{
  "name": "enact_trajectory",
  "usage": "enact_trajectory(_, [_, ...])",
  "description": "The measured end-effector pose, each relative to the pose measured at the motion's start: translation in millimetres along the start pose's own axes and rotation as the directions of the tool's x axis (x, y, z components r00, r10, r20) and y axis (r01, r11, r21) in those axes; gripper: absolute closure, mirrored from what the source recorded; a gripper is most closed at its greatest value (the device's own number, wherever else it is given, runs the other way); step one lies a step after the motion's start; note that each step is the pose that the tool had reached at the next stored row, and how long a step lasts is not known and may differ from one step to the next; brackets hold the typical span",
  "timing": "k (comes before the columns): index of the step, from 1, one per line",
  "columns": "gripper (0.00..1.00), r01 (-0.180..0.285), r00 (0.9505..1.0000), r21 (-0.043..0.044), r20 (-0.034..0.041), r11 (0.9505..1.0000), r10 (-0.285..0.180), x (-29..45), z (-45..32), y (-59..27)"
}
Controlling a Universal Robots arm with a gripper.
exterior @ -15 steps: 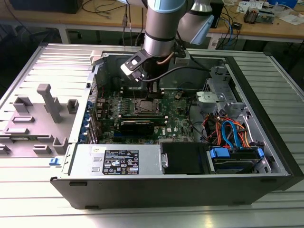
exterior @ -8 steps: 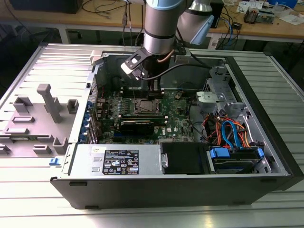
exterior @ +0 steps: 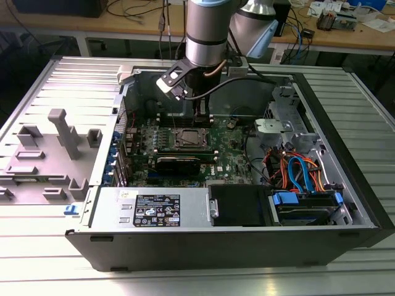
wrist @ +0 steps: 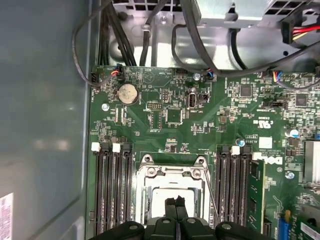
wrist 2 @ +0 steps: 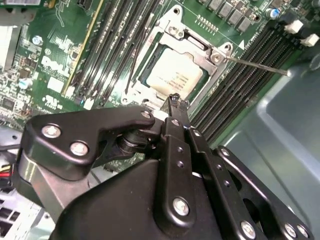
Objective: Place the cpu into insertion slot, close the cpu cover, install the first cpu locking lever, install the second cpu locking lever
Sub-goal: 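Install the first cpu locking lever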
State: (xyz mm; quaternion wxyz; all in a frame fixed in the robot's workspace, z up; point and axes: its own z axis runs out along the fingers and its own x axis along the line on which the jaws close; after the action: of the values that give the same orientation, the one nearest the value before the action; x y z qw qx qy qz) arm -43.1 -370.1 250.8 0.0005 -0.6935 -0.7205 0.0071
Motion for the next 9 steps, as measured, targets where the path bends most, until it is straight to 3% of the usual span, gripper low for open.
enact_trajectory(3, [0.89, 0.013, 0.9999, -0.0026, 0.0002, 0.9999, -0.013, 0.0, -2.2, -0.3])
enact_trajectory(5, [0.89, 0.049, 0.9988, -0.003, 0.0007, 0.9988, -0.049, 0.0, -2.2, -0.2])
enact_trajectory(9, [0.89, 0.123, 0.9924, -0.0033, 0.0019, 0.9924, -0.123, -0.1, -2.2, -0.3])
